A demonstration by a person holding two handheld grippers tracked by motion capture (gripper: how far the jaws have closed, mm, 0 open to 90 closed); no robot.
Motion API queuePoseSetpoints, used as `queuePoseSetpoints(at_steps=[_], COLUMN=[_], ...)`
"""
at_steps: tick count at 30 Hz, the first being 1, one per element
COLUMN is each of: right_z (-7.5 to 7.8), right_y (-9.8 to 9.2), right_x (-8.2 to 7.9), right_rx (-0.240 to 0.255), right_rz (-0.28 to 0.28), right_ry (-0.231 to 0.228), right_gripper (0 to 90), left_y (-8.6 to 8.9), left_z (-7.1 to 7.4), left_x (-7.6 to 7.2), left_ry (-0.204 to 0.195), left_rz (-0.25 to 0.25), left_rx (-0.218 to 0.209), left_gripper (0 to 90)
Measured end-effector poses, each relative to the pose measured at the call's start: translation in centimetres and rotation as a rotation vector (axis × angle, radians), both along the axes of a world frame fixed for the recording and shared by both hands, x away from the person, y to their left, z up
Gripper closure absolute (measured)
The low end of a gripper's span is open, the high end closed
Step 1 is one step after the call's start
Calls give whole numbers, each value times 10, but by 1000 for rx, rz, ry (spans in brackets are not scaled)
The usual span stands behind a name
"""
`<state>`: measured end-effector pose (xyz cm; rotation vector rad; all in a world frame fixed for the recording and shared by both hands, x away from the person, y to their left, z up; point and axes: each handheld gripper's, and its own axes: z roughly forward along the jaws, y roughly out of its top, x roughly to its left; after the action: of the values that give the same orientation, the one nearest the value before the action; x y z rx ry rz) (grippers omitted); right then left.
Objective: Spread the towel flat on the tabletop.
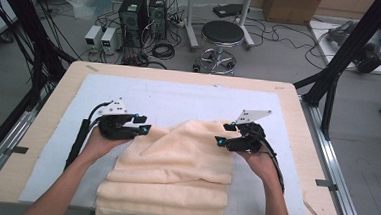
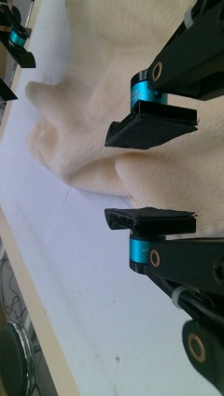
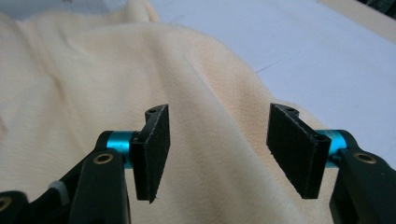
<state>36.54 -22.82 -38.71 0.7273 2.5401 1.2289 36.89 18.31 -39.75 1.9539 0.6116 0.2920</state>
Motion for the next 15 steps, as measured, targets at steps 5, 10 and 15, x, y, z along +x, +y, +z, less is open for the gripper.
queuePoseSetpoints(at_steps=[5,10,15], right_z=[-18,-22,-27], right_y=[2,4,10], right_x=[12,13,15], right_rx=[-51,-53,-67], right_rz=[40,76,74], right_ry=[60,82,97], right_gripper=[416,675,816], left_y=[-6,-8,-12], left_z=[-16,-28,-36], left_x=[19,28,26], left_ry=[66,100,116], left_rz=[-58,-49,-80], left_rx=[34,75,162], left_gripper=[559,564,787])
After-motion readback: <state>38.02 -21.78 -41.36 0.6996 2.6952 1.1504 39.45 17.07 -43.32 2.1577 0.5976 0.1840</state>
